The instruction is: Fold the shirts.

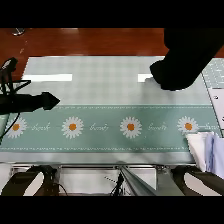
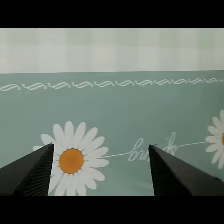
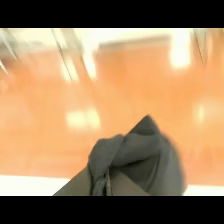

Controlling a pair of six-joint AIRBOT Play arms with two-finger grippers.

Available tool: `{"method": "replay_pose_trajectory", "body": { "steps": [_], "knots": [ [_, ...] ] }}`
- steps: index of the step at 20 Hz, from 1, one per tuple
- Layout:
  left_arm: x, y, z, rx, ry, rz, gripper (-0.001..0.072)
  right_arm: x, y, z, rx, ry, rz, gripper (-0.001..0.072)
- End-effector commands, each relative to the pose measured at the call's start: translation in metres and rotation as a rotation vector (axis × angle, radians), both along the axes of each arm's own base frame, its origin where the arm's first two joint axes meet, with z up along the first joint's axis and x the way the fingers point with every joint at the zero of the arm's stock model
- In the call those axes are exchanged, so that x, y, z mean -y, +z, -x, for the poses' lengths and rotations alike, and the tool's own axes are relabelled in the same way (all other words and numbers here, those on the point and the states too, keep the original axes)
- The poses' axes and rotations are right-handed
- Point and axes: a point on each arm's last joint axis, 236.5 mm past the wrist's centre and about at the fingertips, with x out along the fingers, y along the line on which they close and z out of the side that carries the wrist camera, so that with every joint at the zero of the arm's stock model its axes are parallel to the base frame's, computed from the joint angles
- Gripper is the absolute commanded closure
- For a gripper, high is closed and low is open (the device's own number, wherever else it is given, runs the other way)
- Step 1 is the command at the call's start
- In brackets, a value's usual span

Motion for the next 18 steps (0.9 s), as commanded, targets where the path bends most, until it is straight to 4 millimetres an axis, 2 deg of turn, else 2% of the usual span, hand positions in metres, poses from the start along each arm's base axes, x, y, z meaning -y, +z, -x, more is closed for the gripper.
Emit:
{"method": "replay_pose_trajectory", "body": {
  "steps": [1, 3, 5, 7, 8, 10, 11, 13, 15, 17, 18],
  "knots": [
    [0.016, 0.006, 0.021, 0.032, -0.015, 0.073, 0.0007, -0.032, 0.088, 0.063, 0.238, 0.076, 0.066, 0.0687],
    [0.018, -0.006, 0.027, 0.004, -0.015, 0.083, 0.0007, -0.047, 0.118, 0.086, 0.315, 0.118, 0.077, 0.0687],
    [0.018, -0.017, 0.03, -0.019, -0.009, 0.088, 0.0007, -0.069, 0.132, 0.106, 0.352, 0.193, 0.084, 0.0687],
    [0.019, -0.025, 0.031, -0.033, -0.001, 0.096, 0.0007, -0.102, 0.122, 0.121, 0.32, 0.317, 0.092, 0.0687],
    [0.019, -0.029, 0.031, -0.037, 0.003, 0.102, 0.0007, -0.118, 0.103, 0.125, 0.258, 0.381, 0.109, 0.0687],
    [0.019, -0.032, 0.031, -0.038, 0.01, 0.104, 0.0007, -0.149, 0.043, 0.127, 0.069, 0.498, 0.158, 0.0687],
    [0.018, -0.032, 0.029, -0.031, 0.014, 0.103, 0.0007, -0.165, 0.005, 0.126, -0.038, 0.556, 0.172, 0.0687],
    [0.017, -0.03, 0.025, -0.014, 0.024, 0.103, 0.0007, -0.208, -0.084, 0.134, -0.269, 0.69, 0.172, 0.0687],
    [0.017, -0.029, 0.024, -0.01, 0.026, 0.103, 0.0007, -0.25, -0.172, 0.152, -0.467, 0.778, 0.139, 0.0686],
    [0.017, -0.029, 0.024, -0.01, 0.026, 0.103, 0.0007, -0.278, -0.255, 0.172, -0.624, 0.777, 0.086, 0.0687],
    [0.017, -0.029, 0.024, -0.01, 0.026, 0.103, 0.0007, -0.287, -0.291, 0.182, -0.691, 0.758, 0.047, 0.0686]
  ]
}}
